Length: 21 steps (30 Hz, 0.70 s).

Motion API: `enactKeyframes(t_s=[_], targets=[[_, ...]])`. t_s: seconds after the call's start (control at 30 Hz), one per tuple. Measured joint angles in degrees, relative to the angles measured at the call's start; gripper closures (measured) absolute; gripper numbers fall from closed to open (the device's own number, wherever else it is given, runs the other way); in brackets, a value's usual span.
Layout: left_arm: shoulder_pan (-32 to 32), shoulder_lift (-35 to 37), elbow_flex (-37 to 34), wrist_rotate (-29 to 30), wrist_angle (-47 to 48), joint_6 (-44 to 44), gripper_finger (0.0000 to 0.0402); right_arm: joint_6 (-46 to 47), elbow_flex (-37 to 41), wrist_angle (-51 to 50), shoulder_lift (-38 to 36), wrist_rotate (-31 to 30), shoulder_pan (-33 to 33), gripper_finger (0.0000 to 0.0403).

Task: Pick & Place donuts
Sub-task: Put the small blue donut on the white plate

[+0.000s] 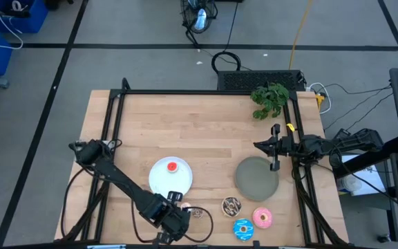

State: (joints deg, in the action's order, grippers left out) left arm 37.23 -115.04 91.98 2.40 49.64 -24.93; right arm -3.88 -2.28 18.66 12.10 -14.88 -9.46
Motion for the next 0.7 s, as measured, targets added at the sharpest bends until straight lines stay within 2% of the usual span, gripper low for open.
enactKeyframes(t_s=[0.33,0.47,0.7], targets=[[1.89,-3.45,0.0,-1.06,2.57,1.31,0.0156,-0.2,0.0,-0.03,0.0,0.01,0.0,0.0403],[2.82,-4.83,0.02,-0.86,4.91,1.33,0.0117,-0.24,0.02,-0.07,0.0,0.01,0.01,0.0403],[3.04,-5.77,0.02,2.55,4.6,0.88,0.0078,0.17,0.0,-0.07,0.02,0.01,0.0,0.0403]])
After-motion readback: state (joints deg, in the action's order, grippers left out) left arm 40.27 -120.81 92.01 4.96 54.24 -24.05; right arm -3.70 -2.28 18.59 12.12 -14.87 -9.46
